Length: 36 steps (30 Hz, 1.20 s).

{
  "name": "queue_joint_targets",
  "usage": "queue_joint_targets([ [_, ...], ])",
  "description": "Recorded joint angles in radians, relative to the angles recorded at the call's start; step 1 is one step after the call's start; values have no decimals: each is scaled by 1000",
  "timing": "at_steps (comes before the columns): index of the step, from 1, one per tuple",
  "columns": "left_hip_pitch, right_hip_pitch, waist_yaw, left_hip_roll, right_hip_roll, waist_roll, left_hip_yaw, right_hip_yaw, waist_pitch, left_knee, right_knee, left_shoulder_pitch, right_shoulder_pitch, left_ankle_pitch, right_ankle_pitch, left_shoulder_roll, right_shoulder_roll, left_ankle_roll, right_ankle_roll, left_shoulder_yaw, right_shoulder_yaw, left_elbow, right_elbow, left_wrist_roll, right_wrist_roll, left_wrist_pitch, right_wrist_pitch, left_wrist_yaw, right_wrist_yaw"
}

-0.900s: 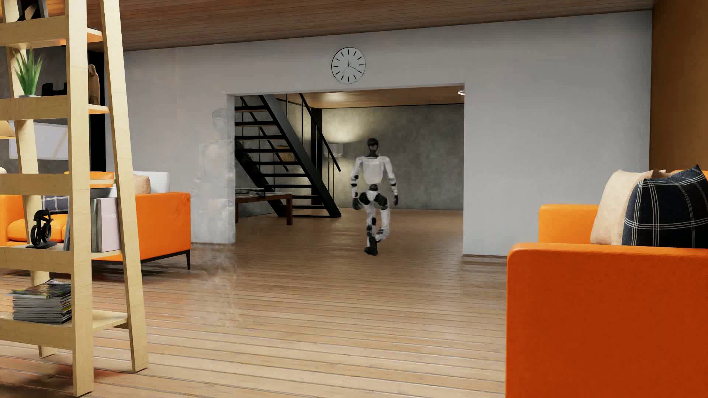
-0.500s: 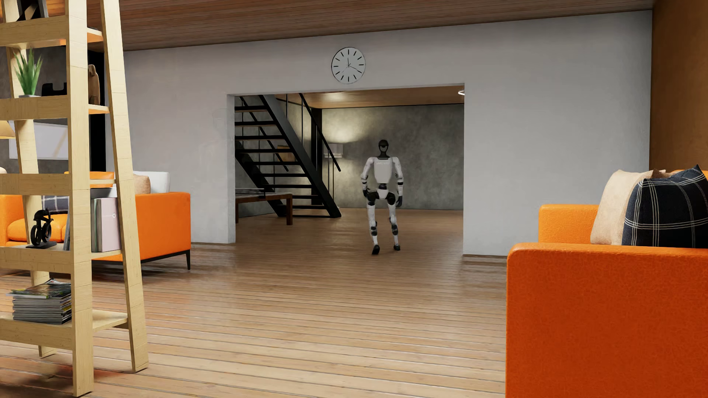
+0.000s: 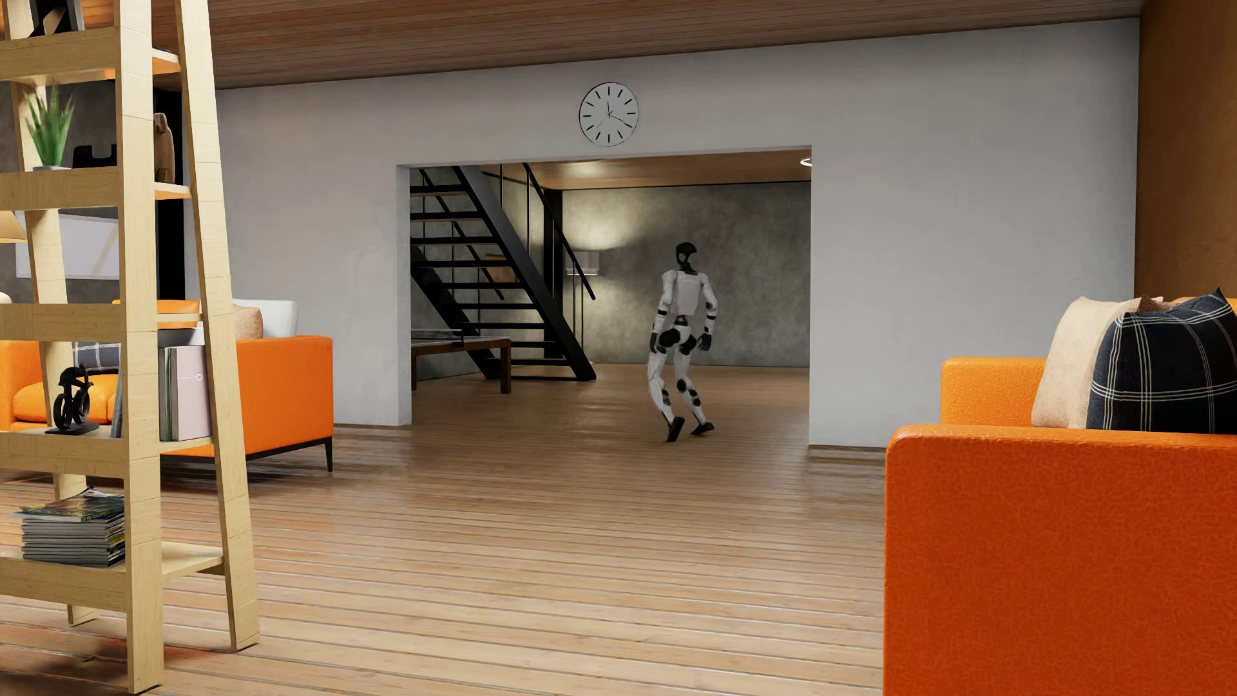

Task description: Walk towards the shelves

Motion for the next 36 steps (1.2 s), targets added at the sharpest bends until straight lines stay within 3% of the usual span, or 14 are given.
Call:
queue_joint_targets([
  [6, -61, 30, 61, -5, -25, -4, 0, 0, 8, -78, 20, -40, -24, -154, -67, 13, -44, 0, 0, 73, 28, -31, 59, 0, 0, 0, 0, 0, 0],
  [10, -126, 39, 87, -15, -45, -2, 0, 0, 20, -112, 9, -46, -16, -268, -46, 5, -32, 0, 0, 86, 58, -68, 11, 0, 0, 0, 0, 0, 0],
  [16, -250, 54, 154, -50, -52, -3, 0, 0, 60, -119, -48, -34, -86, -311, -59, -22, -21, 0, 0, 38, 148, -41, -48, 0, 0, 0, 0, 0, 0],
  [20, -295, 43, 155, -41, -83, -5, 0, 0, 79, -129, -12, 12, -127, -455, -79, -47, -36, 0, 0, -42, 204, -16, -190, 0, 0, 0, 0, 0, 0],
  [22, -349, 72, 163, -12, -79, -9, 0, 0, 74, -86, -24, 21, -114, -453, -80, -61, -23, 0, 0, -73, 205, -2, -246, 0, 0, 0, 0, 0, 0],
  [26, -435, 239, 234, 26, -52, -23, 0, 0, 61, 50, -112, 50, -59, -232, -25, -81, 3, 0, 0, -76, 201, -2, -258, 0, 0, 0, 0, 0, 0],
  [29, -476, 269, 282, -38, -100, -32, 0, 0, 54, 136, -18, 46, -32, -230, 41, -88, 12, 0, 0, -65, 204, 13, -174, 0, 0, 0, 0, 0, 0],
  [31, -434, 191, 243, -106, -122, -33, 0, 0, 61, 151, 178, 6, -12, -351, 67, -77, 29, 0, 0, -59, 197, 19, -76, 0, 0, 0, 0, 0, 0],
  [34, -284, -14, 92, -230, -16, -35, 0, 0, 71, 36, 441, -87, 41, -549, 19, -47, 45, 0, 0, 24, 232, -23, 41, 0, 0, 0, 0, 0, 0],
  [36, -89, -184, 13, -304, 65, -40, 0, 0, 77, -145, 422, -152, 87, -714, 0, -19, 46, 0, 0, 63, 291, -112, 81, 0, 0, 0, 0, 0, 0],
])
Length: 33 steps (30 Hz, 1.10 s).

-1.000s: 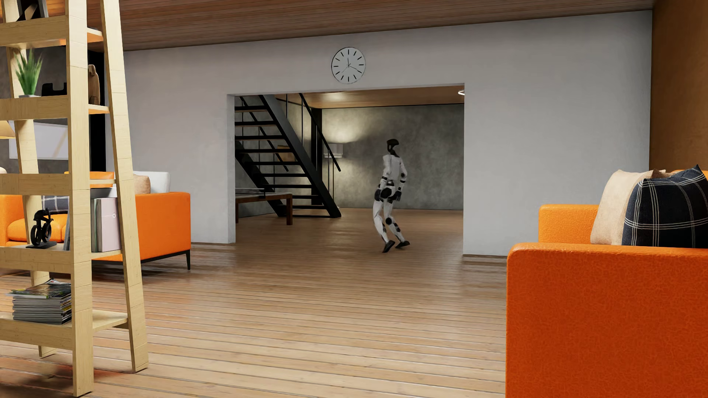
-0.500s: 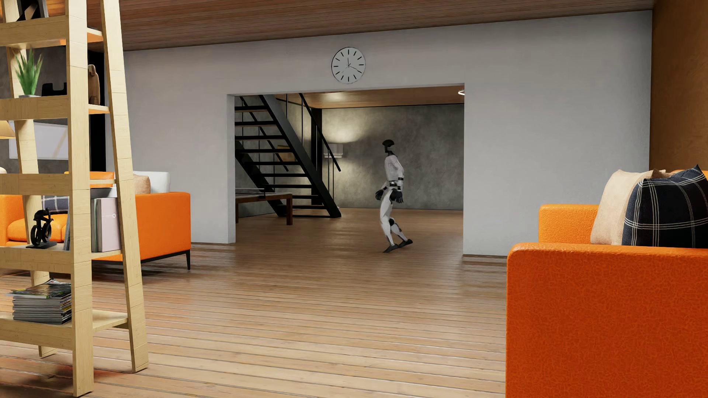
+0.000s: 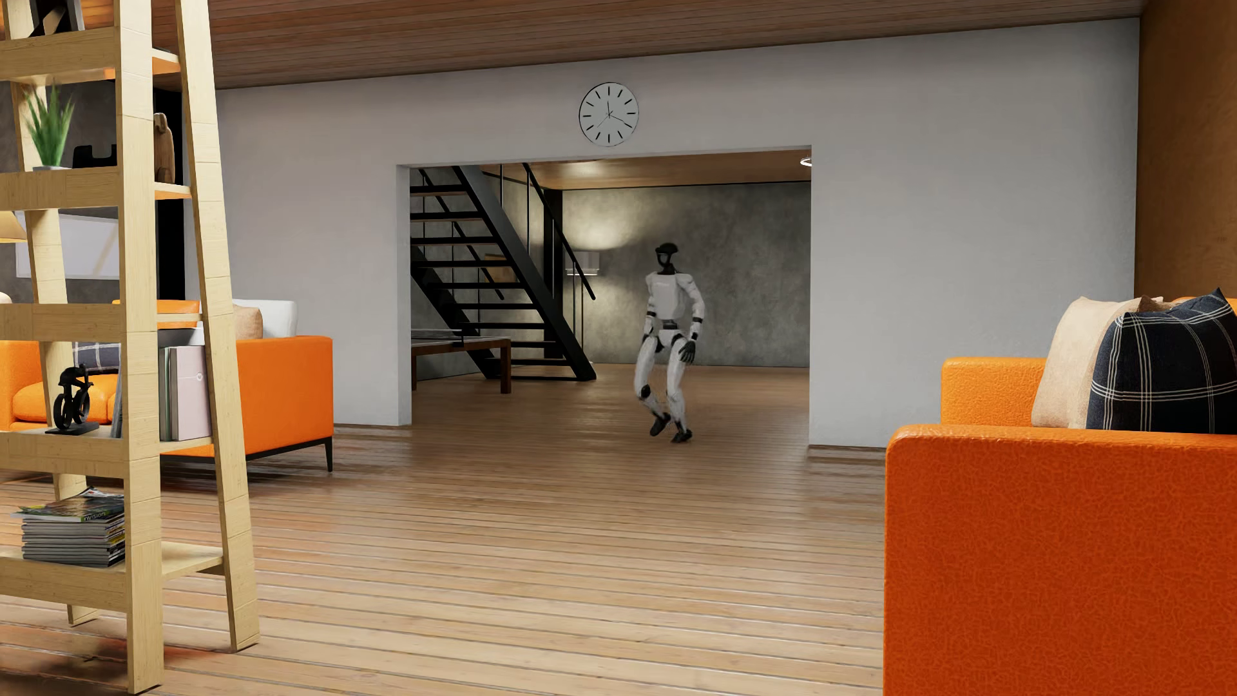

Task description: Walk towards the shelves

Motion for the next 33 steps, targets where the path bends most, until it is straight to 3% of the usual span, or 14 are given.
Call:
queue_joint_targets([
  [2, 203, -162, -103, -13, 58, 8, 0, 0, -6, -157, -136, -48, 43, -145, 14, 24, -6, 0, 0, 28, 40, -89, 25, 0, 0, 0, 0, 0, 0],
  [7, 540, -402, -297, 63, 18, 41, 0, 0, -11, -248, -572, -185, 47, -285, 90, 77, -50, 0, 0, -16, 78, -244, 126, 0, 0, 0, 0, 0, 0],
  [9, 587, -424, -360, 132, 20, 65, 0, 0, -21, -188, -494, -190, 27, -122, 44, 67, -63, 0, 0, -75, 89, -191, 169, 0, 0, 0, 0, 0, 0],
  [11, 521, -433, -355, 187, 51, 105, 0, 0, -23, 54, -287, -157, -5, 189, 43, 28, -60, 0, 0, -152, 104, -88, 216, 0, 0, 0, 0, 0, 0],
  [13, 371, -281, -249, 204, 120, 88, 0, 0, 27, 457, -198, -106, -60, 402, -57, 28, -20, 0, 0, -228, 91, -32, 204, 0, 0, 0, 0, 0, 0],
  [16, 28, 45, -17, 152, 159, 41, 0, 0, 16, 721, -374, 22, -117, 282, -69, -9, 14, 0, 0, -268, 38, 57, 16, 0, 0, 0, 0, 0, 0],
  [19, -215, 400, 189, 108, 133, 15, 0, 0, 13, 254, -609, 151, -188, 416, -28, 1, -3, 0, 0, -336, -40, 104, -224, 0, 0, 0, 0, 0, 0],
  [20, -268, 492, 245, 107, 118, 11, 0, 0, 12, 66, -658, 184, -230, 367, -44, 11, -17, 0, 0, -356, -74, 107, -286, 0, 0, 0, 0, 0, 0],
  [23, -399, 695, 391, 136, 55, -8, 0, 0, -3, -133, -701, 259, -341, -147, -100, 42, -59, 0, 0, -388, -153, 121, -391, 0, 0, 0, 0, 0, 0],
  [25, -462, 744, 474, 147, -20, -17, 0, 0, -4, -70, -615, 278, -341, 137, 86, 30, -62, 0, 0, -380, -191, 176, -369, 0, 0, 0, 0, 0, 0],
  [26, -517, 713, 474, 111, -79, -55, 0, 0, -30, 12, -519, 293, -326, 435, 316, 16, -47, 0, 0, -369, -188, 209, -339, 0, 0, 0, 0, 0, 0],
  [28, -414, 572, 348, 27, -73, -72, 0, 0, -13, 134, -165, 237, -267, 409, 490, 6, -8, 0, 0, -390, -136, 228, -210, 0, 0, 0, 0, 0, 0],
  [31, -66, 263, 139, -42, -10, -41, 0, 0, 9, 0, 167, 115, -167, 234, 135, -2, 24, 0, 0, -292, 31, 123, -12, 0, 0, 0, 0, 0, 0],
  [33, 172, 75, 12, -22, 27, -4, 0, 0, 11, -124, 38, 30, -73, 73, 53, 5, 26, 0, 0, -177, 107, -7, 102, 0, 0, 0, 0, 0, 0],
])
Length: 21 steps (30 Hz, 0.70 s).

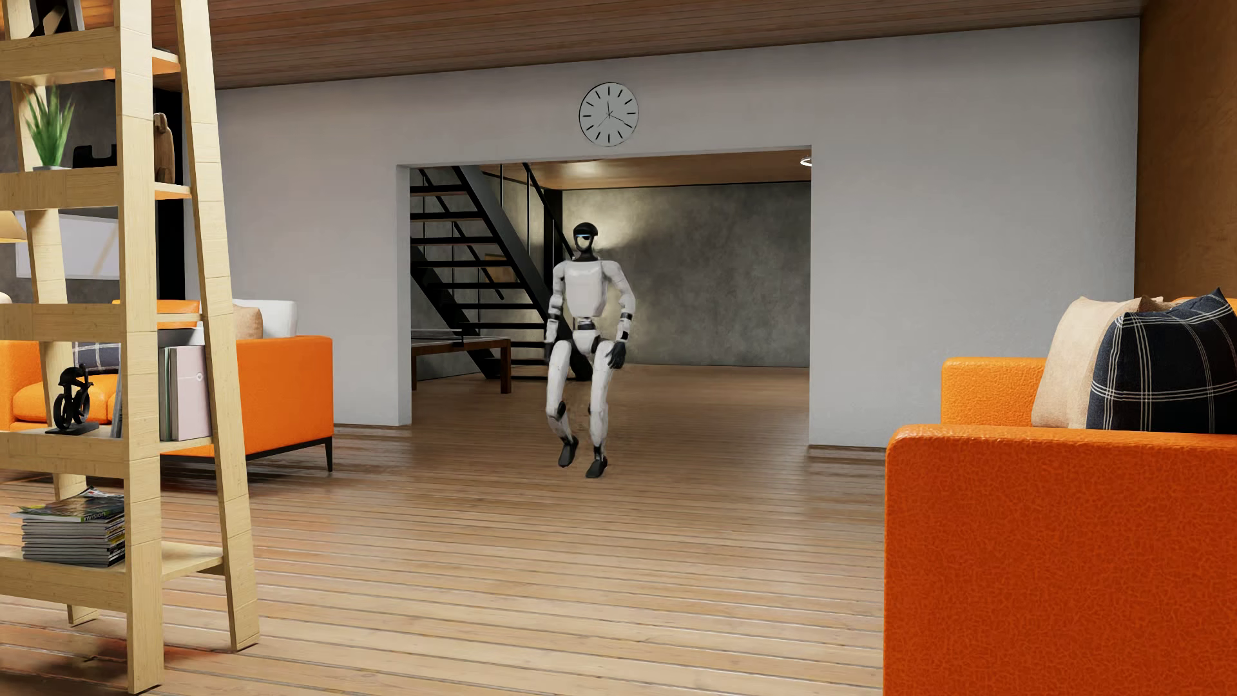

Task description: Walk towards the shelves

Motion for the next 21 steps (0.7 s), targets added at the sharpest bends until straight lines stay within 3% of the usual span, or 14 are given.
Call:
queue_joint_targets([
  [3, 228, -161, -171, 78, -12, 38, 0, 0, -27, -82, -523, -132, 131, -206, 38, 26, -16, 0, 0, 169, 9, -202, 83, 0, 0, 0, 0, 0, 0],
  [5, 300, -224, -252, 118, -31, 43, 0, 0, -66, -75, -893, -185, 192, -241, 121, 63, -25, 0, 0, 252, -45, -326, 105, 0, 0, 0, 0, 0, 0],
  [6, 338, -255, -288, 151, -36, 45, 0, 0, -73, -49, -862, -194, 210, -215, 94, 74, -32, 0, 0, 288, -56, -355, 122, 0, 0, 0, 0, 0, 0],
  [7, 369, -273, -317, 186, -27, 53, 0, 0, -74, 10, -646, -187, 220, -147, 35, 73, -38, 0, 0, 311, -64, -359, 143, 0, 0, 0, 0, 0, 0],
  [8, 358, -302, -322, 218, 0, 77, 0, 0, -84, 124, -527, -170, 220, -22, 83, 60, -43, 0, 0, 316, -65, -342, 166, 0, 0, 0, 0, 0, 0],
  [9, 319, -303, -303, 253, 48, 107, 0, 0, -82, 287, -412, -146, 203, 144, 83, 39, -46, 0, 0, 302, -58, -301, 196, 0, 0, 0, 0, 0, 0],
  [10, 257, -242, -272, 264, 90, 112, 0, 0, -64, 489, -352, -120, 172, 278, 27, 24, -42, 0, 0, 254, -43, -244, 208, 0, 0, 0, 0, 0, 0],
  [11, 165, -157, -242, 263, 127, 114, 0, 0, -47, 731, -343, -113, 147, 312, -31, 11, -34, 0, 0, 178, -43, -177, 178, 0, 0, 0, 0, 0, 0],
  [13, -42, 42, -99, 201, 148, 63, 0, 0, -31, 865, -459, -76, 78, 225, -28, -21, -6, 0, 0, 47, -62, -3, 31, 0, 0, 0, 0, 0, 0],
  [15, -209, 241, 35, 148, 141, 18, 0, 0, -19, 673, -581, 13, 10, 307, -13, -43, 6, 0, 0, -37, -111, 134, -167, 0, 0, 0, 0, 0, 0],
  [17, -325, 396, 148, 130, 109, -10, 0, 0, -20, 270, -664, 94, -70, 386, -16, -32, 2, 0, 0, -157, -161, 210, -366, 0, 0, 0, 0, 0, 0],
  [18, -362, 461, 193, 141, 98, -11, 0, 0, -27, 94, -691, 137, -109, 247, -39, -29, -6, 0, 0, -185, -192, 232, -449, 0, 0, 0, 0, 0, 0],
  [20, -436, 545, 285, 181, 74, -3, 0, 0, -40, -18, -691, 205, -184, -198, -78, -15, -29, 0, 0, -224, -252, 239, -554, 0, 0, 0, 0, 0, 0],
  [21, -458, 591, 331, 193, 57, 0, 0, 0, -39, -8, -679, 229, -196, -228, -64, -8, -35, 0, 0, -232, -285, 243, -579, 0, 0, 0, 0, 0, 0],
])
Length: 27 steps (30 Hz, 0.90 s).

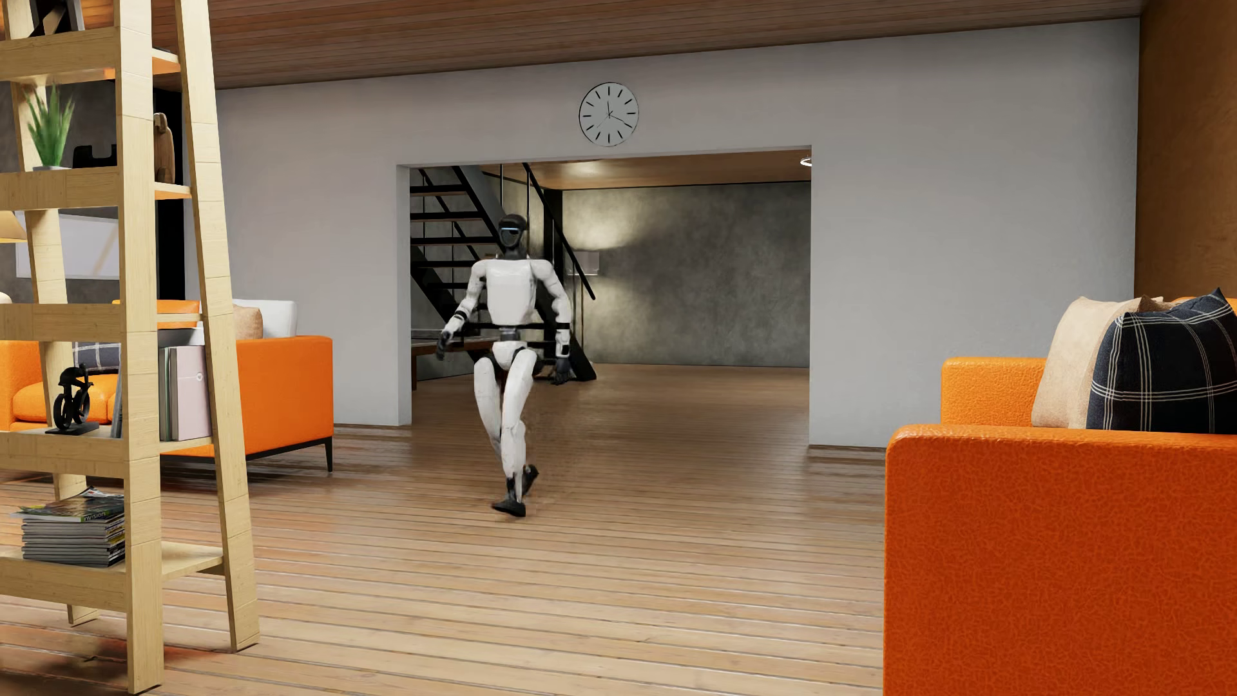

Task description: Walk towards the shelves

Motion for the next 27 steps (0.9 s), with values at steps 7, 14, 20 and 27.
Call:
queue_joint_targets([
  [7, 214, -336, -119, -232, -125, -73, 0, 0, 24, 145, 831, -105, 70, 436, 193, -10, 55, 0, 0, 64, 187, -1, 432, 0, 0, 0, 0, 0, 0],
  [14, 659, -675, -493, -111, -78, 27, 0, 0, -28, -53, -211, -459, 299, 21, 355, 17, 27, 0, 0, 355, 294, -410, 655, 0, 0, 0, 0, 0, 0],
  [20, 741, -710, -536, 8, -5, 78, 0, 0, -52, 396, 248, -371, 340, 360, 218, -42, 28, 0, 0, 437, 255, -409, 690, 0, 0, 0, 0, 0, 0],
  [27, 234, -228, -296, 13, 62, 28, 0, 0, -11, 453, 1, -190, 143, 605, 204, -65, 67, 0, 0, 210, 83, 90, 272, 0, 0, 0, 0, 0, 0],
])
